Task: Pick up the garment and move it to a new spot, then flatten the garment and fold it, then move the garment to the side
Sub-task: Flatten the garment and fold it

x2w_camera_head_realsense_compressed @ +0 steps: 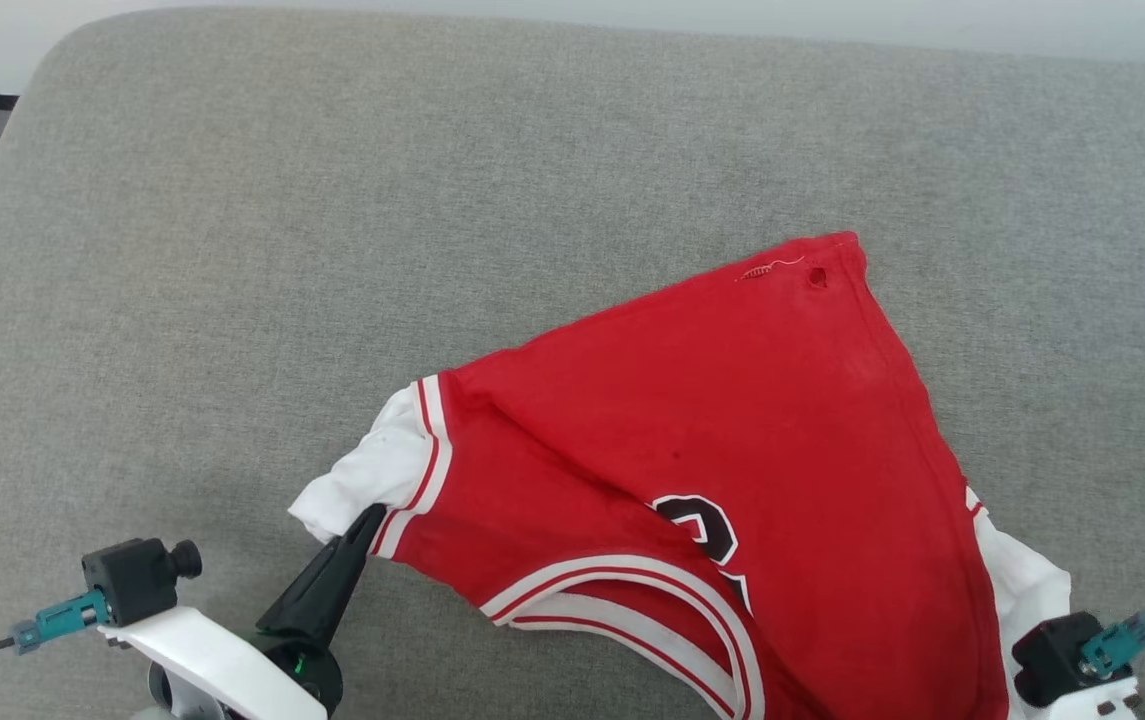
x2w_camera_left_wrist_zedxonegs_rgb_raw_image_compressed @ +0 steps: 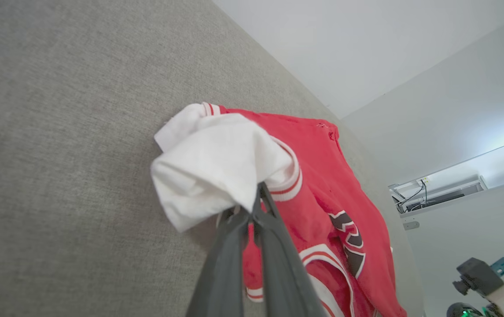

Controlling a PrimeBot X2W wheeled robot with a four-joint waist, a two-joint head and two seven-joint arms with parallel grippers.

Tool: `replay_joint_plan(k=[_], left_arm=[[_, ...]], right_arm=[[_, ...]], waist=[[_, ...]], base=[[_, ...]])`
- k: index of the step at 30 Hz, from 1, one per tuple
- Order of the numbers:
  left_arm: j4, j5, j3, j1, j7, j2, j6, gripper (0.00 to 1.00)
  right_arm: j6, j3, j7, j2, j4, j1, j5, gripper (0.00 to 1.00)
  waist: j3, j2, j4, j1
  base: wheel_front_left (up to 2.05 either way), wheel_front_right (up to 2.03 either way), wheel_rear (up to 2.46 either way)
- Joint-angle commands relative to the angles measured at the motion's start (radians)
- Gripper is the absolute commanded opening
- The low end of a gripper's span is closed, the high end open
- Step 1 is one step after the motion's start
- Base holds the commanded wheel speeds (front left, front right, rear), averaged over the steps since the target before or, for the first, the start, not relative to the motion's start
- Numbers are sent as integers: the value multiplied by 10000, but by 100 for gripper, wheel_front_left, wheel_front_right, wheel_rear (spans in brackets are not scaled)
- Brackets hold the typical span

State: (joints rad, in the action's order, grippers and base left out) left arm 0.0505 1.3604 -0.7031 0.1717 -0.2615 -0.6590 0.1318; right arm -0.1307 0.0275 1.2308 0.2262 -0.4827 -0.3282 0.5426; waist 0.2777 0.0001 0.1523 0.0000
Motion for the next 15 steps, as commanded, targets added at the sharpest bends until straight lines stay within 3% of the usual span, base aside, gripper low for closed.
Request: replay_joint_plan(k=[1,2,3,10,15], left_arm=[[1,9,61,-140,-50,6,-21,0],[-4,7,64,-148,-50,6,-22,0],[-7,1,69,-162,-50,4,-22,0],[-111,-97,77,-279,-50,123,-21,0],[-221,-132,17,45,-50,323,-21,0]], right_arm=[[0,-34,-240,94,19,173,-108,23],[0,-30,-400,180,3,291,-150,37],[0,46,-559,228,-55,399,-166,98],[0,1330,-534,791,-1096,1433,201,100],[0,1685,-894,1275,-540,3979,120,100]], waist=[[-39,-1,-31,0],[-63,-1,-40,0],[-86,-1,-45,0],[-125,-1,115,0],[189,-1,317,0]], base=[[0,0,0],[0,0,0],[0,0,0],[0,0,0],[0,0,0]])
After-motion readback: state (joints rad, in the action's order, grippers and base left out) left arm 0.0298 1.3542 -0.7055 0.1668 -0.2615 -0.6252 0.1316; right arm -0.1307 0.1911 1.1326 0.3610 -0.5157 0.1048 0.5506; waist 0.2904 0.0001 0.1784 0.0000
